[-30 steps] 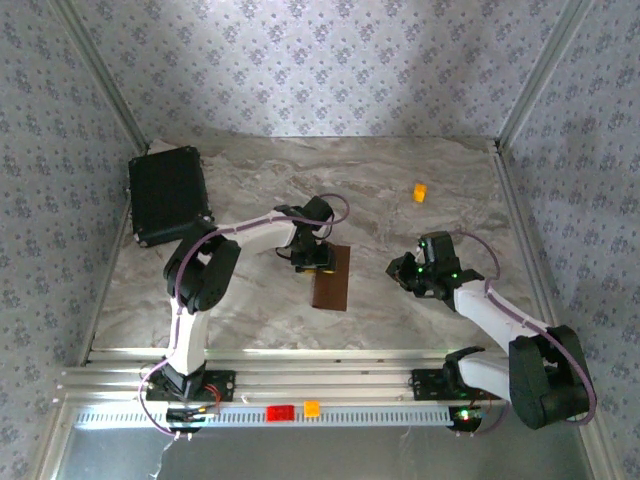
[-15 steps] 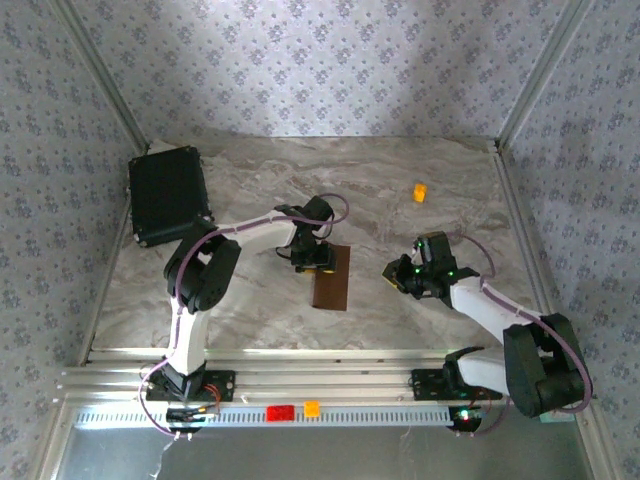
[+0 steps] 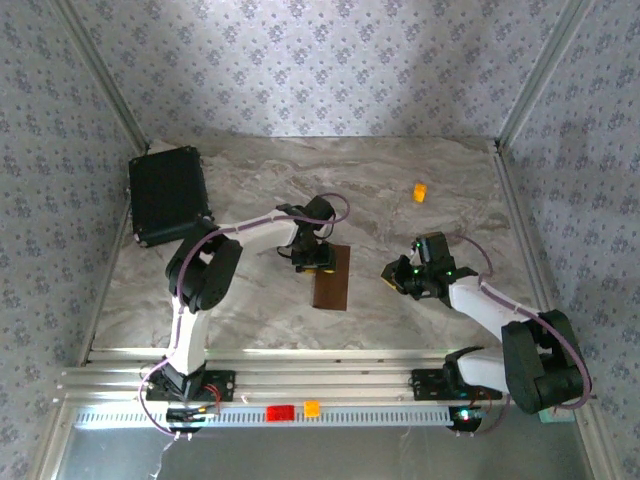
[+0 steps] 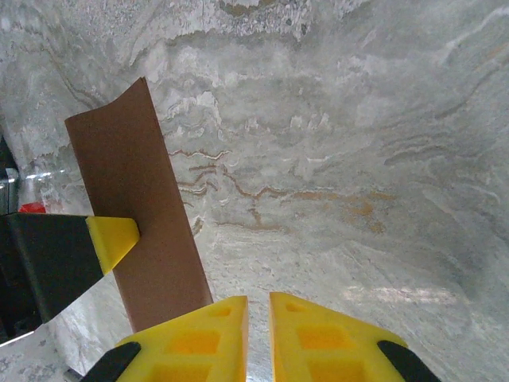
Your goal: Fold a paper plane with a square sheet of paper (pick it up from the middle)
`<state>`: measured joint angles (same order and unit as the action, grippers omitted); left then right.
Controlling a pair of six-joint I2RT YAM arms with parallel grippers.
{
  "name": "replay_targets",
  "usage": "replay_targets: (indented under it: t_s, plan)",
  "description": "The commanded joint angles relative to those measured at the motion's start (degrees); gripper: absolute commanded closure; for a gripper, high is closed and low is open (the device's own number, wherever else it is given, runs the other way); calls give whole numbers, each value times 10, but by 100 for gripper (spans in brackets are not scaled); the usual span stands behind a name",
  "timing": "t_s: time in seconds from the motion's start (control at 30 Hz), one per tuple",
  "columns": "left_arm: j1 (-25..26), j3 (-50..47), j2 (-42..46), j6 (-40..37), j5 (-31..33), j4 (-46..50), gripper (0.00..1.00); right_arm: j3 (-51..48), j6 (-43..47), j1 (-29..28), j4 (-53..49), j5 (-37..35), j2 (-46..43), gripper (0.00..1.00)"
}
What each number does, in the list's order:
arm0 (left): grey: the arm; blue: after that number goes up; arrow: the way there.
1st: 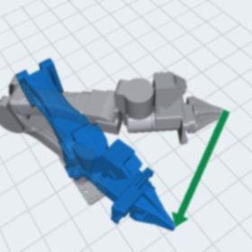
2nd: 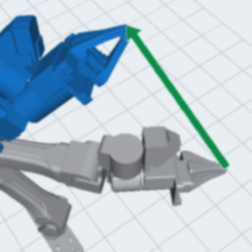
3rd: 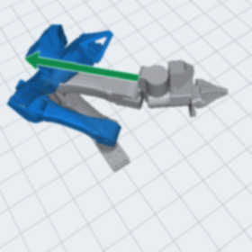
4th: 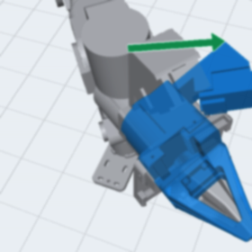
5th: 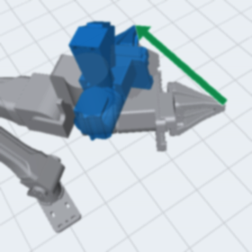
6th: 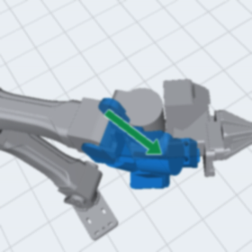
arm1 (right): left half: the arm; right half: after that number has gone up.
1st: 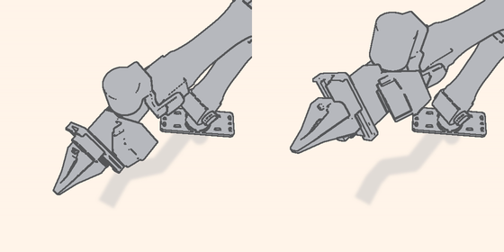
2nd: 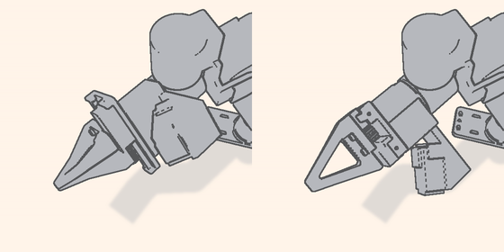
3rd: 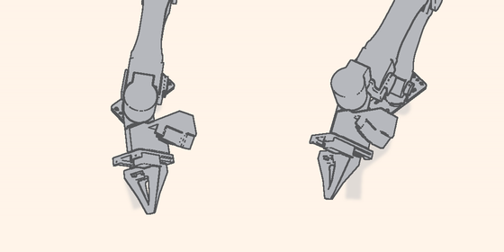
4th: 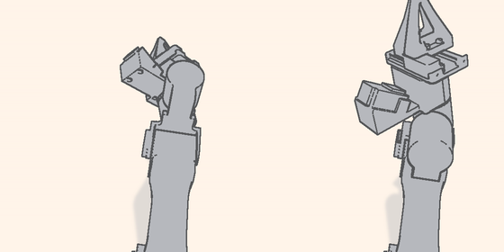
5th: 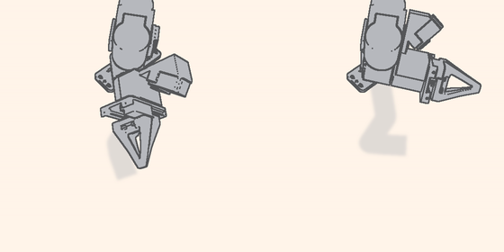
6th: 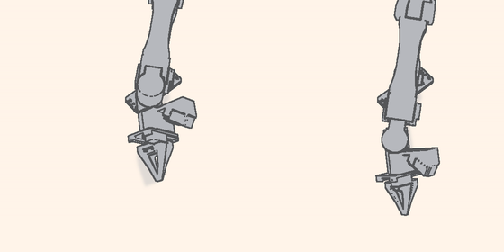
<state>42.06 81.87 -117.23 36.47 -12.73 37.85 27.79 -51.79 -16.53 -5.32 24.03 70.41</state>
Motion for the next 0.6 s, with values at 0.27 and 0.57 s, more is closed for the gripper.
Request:
replay_targets:
  t_s: [0.27,0.57]
  plan:
    - [7,-23,-78,-10,37,-30,48,24,8,-12,7,15,21,83]
    - [9,-14,-85,-27,37,-27,46,38,13,-28,12,22,49,82]
